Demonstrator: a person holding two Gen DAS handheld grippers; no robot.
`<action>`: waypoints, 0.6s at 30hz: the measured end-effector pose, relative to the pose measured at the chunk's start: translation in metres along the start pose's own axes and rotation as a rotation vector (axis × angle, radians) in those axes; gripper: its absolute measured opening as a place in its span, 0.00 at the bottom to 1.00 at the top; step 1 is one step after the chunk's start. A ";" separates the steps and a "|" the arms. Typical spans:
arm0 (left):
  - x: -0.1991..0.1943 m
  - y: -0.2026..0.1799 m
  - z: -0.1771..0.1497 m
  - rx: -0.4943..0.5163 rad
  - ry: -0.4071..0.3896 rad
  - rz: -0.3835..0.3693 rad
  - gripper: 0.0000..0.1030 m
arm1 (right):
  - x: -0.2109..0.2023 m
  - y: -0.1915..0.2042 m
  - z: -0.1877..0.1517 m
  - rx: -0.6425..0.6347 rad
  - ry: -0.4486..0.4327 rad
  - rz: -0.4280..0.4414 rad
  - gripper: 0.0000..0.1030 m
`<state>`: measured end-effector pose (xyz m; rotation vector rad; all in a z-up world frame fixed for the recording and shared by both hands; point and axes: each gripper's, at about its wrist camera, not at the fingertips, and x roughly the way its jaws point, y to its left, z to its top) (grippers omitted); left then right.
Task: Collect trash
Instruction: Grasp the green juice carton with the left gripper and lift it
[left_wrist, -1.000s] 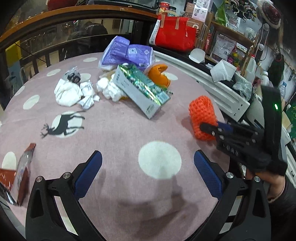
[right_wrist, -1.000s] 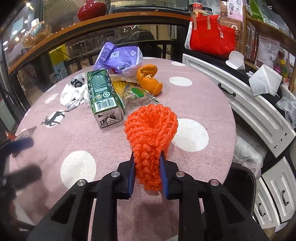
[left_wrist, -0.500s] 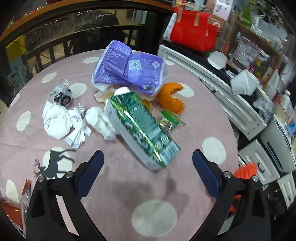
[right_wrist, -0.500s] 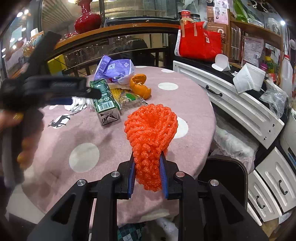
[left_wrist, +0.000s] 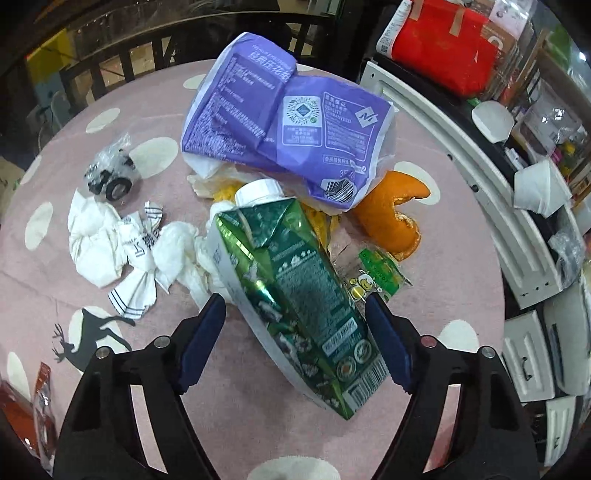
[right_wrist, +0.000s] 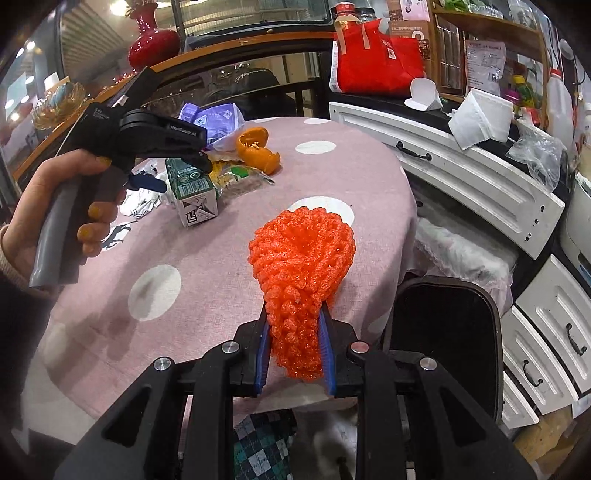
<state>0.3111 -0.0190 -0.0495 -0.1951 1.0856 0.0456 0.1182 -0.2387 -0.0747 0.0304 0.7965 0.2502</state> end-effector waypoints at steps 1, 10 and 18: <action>0.002 -0.001 0.002 0.000 0.012 0.004 0.75 | 0.000 0.001 -0.001 -0.001 0.003 0.001 0.22; 0.000 0.005 -0.003 -0.003 0.016 -0.058 0.59 | -0.004 -0.001 -0.001 0.013 -0.014 0.007 0.22; -0.036 0.025 -0.036 0.050 -0.085 -0.167 0.51 | -0.006 -0.001 -0.003 0.013 -0.028 0.022 0.22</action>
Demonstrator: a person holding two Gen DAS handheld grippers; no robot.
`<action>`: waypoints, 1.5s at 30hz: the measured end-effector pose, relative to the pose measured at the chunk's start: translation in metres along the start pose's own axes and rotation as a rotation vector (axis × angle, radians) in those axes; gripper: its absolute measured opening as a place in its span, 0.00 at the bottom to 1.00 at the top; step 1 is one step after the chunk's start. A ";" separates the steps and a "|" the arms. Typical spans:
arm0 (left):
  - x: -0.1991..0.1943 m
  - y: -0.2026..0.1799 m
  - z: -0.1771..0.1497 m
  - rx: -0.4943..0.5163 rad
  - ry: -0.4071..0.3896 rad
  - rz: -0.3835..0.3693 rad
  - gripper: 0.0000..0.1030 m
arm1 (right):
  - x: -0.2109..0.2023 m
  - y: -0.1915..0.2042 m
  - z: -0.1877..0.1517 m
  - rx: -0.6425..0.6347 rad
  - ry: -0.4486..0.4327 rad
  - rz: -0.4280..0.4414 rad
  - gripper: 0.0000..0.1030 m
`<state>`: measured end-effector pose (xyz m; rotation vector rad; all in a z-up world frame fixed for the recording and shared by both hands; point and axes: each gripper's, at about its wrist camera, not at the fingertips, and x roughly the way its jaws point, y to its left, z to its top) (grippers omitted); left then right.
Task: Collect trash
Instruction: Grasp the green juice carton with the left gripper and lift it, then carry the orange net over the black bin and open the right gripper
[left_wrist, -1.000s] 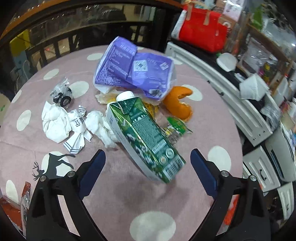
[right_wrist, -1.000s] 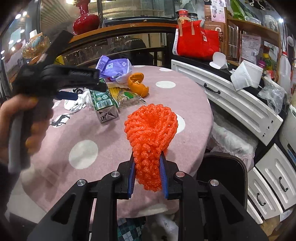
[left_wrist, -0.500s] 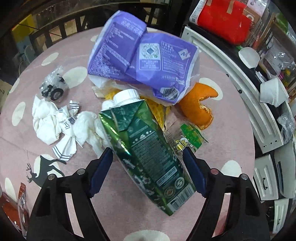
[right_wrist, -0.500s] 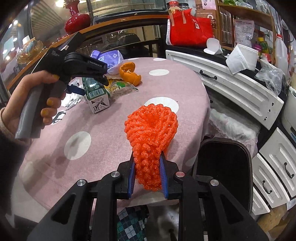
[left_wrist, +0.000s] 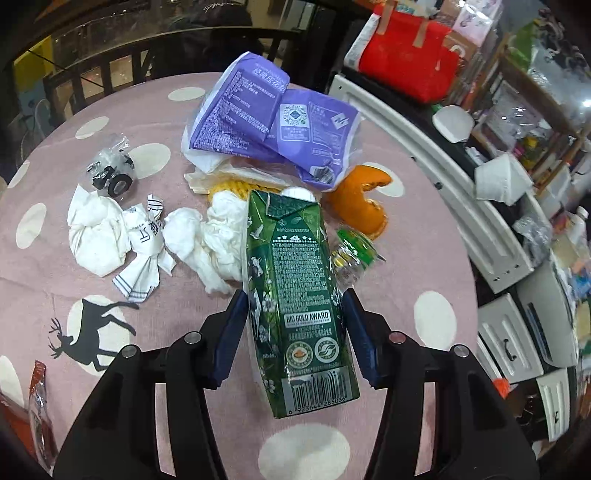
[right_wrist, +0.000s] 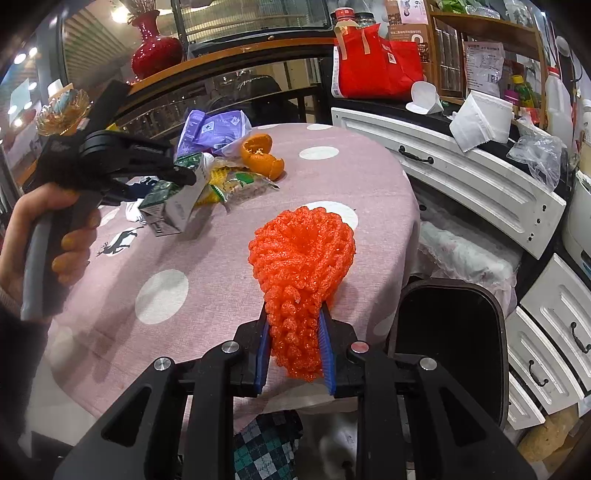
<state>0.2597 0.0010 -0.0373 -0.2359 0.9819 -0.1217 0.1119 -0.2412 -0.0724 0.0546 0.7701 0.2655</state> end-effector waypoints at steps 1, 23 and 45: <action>-0.004 0.000 -0.004 0.007 -0.012 -0.008 0.51 | 0.000 0.000 0.000 -0.001 -0.001 0.000 0.22; -0.056 -0.030 -0.084 0.168 -0.137 -0.079 0.47 | -0.016 -0.018 -0.003 0.034 -0.033 -0.054 0.22; 0.013 -0.047 -0.078 0.350 0.151 0.016 0.47 | -0.015 -0.027 -0.007 0.063 -0.022 -0.057 0.22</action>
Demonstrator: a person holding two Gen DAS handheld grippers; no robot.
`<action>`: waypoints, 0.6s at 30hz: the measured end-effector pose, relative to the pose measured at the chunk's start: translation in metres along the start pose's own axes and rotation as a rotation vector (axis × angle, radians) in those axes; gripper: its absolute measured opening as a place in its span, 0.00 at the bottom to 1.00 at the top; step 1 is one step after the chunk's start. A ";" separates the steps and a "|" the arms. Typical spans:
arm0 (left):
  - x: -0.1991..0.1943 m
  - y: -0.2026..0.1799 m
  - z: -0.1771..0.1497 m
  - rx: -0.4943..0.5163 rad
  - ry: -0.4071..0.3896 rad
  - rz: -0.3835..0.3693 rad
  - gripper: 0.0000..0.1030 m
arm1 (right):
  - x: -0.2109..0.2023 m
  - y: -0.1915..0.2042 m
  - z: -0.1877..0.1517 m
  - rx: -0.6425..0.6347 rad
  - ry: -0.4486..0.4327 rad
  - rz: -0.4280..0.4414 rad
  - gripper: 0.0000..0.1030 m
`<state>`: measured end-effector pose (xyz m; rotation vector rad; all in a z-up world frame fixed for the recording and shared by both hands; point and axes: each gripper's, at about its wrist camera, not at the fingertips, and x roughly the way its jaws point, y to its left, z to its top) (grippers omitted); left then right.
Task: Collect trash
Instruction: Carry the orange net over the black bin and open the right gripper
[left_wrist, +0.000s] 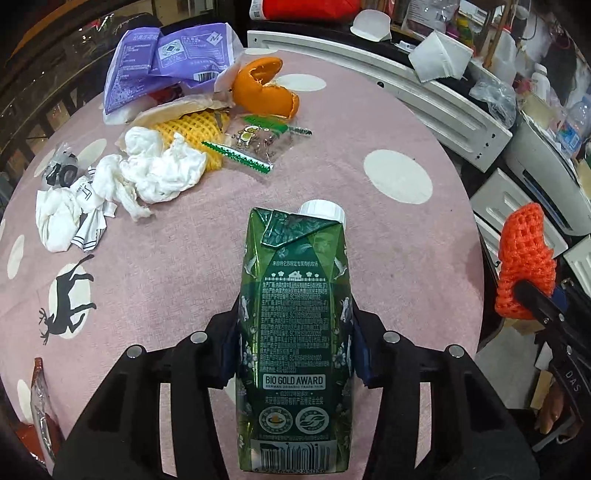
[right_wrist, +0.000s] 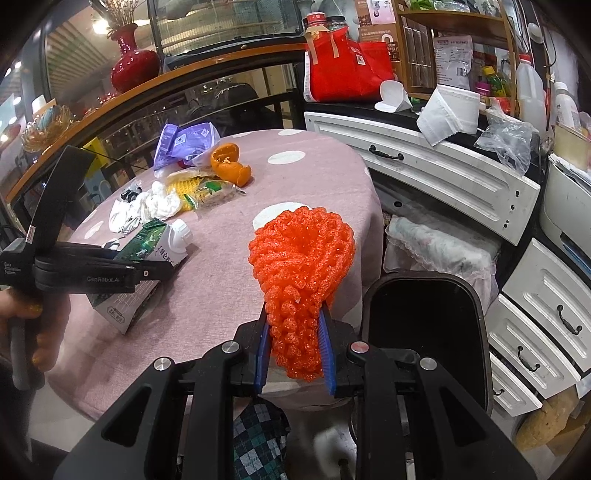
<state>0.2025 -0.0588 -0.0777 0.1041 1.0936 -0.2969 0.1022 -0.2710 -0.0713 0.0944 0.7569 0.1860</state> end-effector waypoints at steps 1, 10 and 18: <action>-0.001 0.001 0.000 -0.013 -0.006 -0.009 0.47 | 0.000 -0.001 0.000 0.003 0.000 -0.001 0.22; -0.042 -0.012 -0.010 -0.030 -0.140 -0.085 0.47 | -0.002 -0.015 0.004 0.034 -0.016 -0.032 0.22; -0.069 -0.061 -0.010 0.036 -0.211 -0.200 0.47 | 0.005 -0.072 0.003 0.163 -0.006 -0.123 0.22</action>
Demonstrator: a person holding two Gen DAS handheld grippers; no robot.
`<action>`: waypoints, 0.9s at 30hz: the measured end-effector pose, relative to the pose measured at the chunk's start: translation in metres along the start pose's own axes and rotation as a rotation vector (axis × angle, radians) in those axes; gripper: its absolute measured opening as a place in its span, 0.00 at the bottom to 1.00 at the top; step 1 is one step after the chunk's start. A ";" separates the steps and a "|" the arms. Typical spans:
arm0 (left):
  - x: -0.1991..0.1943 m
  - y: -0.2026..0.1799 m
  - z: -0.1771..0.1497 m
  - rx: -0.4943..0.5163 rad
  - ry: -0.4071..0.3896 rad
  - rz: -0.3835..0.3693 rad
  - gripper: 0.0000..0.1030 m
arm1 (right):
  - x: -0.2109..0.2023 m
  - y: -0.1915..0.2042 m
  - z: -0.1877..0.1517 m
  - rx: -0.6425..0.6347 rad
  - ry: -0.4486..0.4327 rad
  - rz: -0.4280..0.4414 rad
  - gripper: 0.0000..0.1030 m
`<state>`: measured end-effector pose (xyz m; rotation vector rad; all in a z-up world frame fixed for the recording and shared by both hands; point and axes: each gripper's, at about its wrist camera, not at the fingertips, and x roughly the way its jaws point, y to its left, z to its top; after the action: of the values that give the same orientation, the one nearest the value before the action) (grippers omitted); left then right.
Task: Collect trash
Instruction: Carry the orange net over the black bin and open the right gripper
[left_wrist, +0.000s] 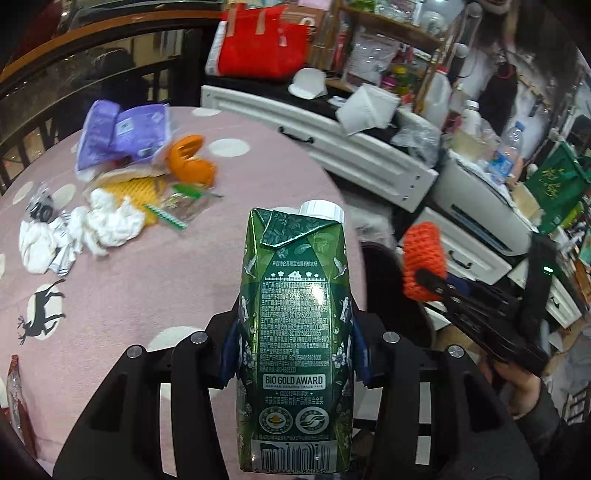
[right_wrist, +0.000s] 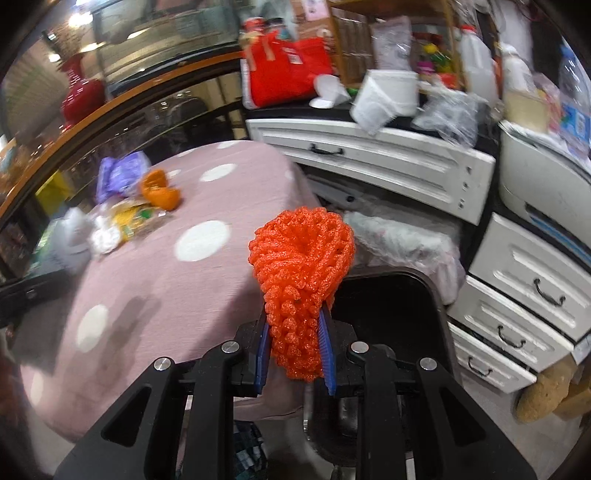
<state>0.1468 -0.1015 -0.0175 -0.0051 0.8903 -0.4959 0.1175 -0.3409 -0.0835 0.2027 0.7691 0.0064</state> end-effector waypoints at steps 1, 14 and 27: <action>0.001 -0.009 0.001 0.013 -0.004 -0.011 0.47 | 0.006 -0.011 0.000 0.026 0.019 -0.016 0.22; 0.040 -0.083 0.013 0.124 0.044 -0.108 0.47 | 0.115 -0.093 -0.053 0.203 0.333 -0.160 0.25; 0.079 -0.124 0.010 0.190 0.095 -0.140 0.47 | 0.089 -0.104 -0.059 0.229 0.280 -0.185 0.61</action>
<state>0.1446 -0.2464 -0.0444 0.1309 0.9370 -0.7147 0.1335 -0.4249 -0.2053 0.3519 1.0667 -0.2335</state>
